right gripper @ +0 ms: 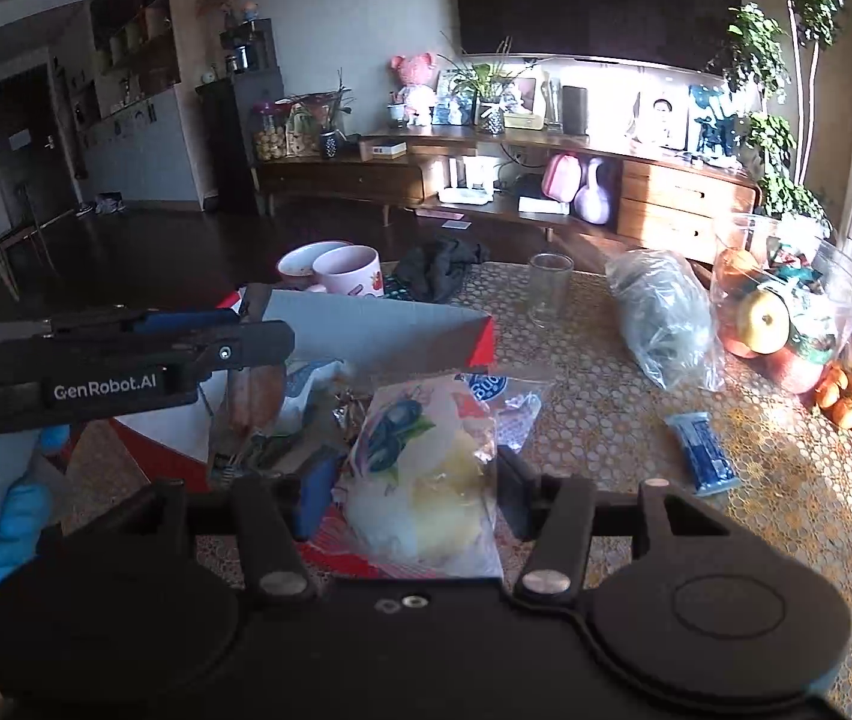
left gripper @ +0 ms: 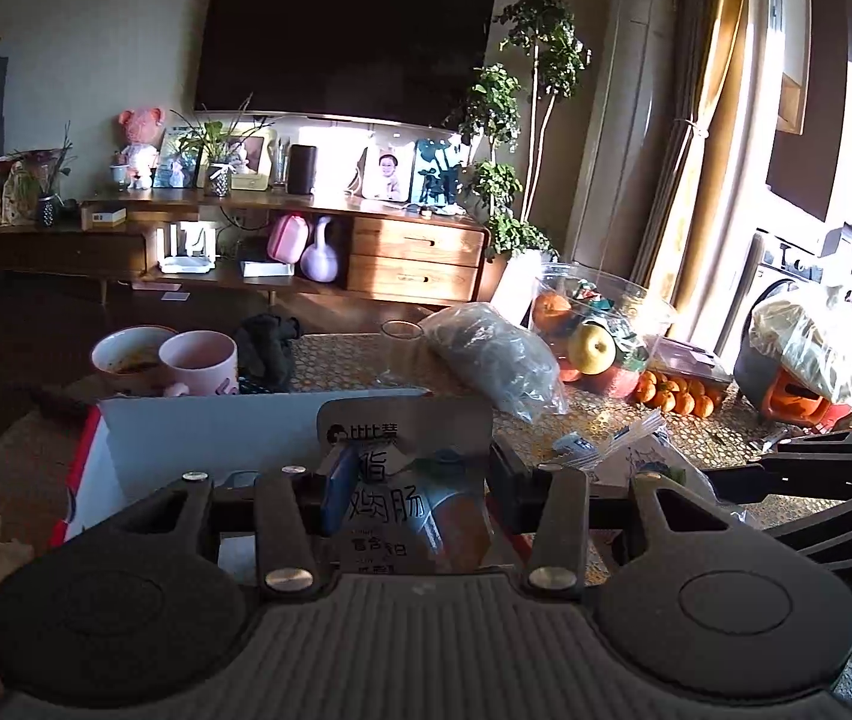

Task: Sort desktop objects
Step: 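Carry the sausage packet with the left tool while the right tool carries the pouch bag to the box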

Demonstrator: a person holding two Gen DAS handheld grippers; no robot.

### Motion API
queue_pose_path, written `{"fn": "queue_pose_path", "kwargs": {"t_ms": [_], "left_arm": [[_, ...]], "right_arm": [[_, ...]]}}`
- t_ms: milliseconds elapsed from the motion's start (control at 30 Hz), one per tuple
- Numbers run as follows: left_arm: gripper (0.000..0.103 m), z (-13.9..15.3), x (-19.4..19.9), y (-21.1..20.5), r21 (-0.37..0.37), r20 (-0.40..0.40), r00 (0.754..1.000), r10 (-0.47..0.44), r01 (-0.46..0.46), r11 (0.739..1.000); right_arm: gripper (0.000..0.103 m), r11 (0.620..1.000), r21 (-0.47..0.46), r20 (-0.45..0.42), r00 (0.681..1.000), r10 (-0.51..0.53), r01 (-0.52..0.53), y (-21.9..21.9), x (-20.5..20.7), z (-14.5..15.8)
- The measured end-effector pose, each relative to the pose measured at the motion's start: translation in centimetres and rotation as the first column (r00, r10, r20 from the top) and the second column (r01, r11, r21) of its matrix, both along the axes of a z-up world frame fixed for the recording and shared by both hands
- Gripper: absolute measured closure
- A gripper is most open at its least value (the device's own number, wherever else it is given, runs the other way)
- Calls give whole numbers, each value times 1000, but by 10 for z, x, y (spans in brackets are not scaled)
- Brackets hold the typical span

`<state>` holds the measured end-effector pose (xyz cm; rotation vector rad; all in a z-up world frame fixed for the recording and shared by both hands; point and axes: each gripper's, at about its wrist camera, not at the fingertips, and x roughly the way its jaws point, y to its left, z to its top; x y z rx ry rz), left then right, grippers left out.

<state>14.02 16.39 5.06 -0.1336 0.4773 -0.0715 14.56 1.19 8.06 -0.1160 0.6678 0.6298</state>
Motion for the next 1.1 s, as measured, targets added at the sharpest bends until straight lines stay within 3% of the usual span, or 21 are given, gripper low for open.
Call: {"fn": "queue_pose_path", "kwargs": {"t_ms": [567,900,1100], "left_arm": [[58,-13,21,65,76,-89,989,119,-113,991],[58,-36,48,76,119,-165,961,223,-205,971],[58,-46,50,71,196,-205,944,259,-219,956]], "right_arm": [[48,995,-51,-23,996,83,-84,69,27,-15],[48,992,-78,-62,994,90,-95,93,40,-35],[48,985,-115,-71,990,122,-129,105,43,-44]]}}
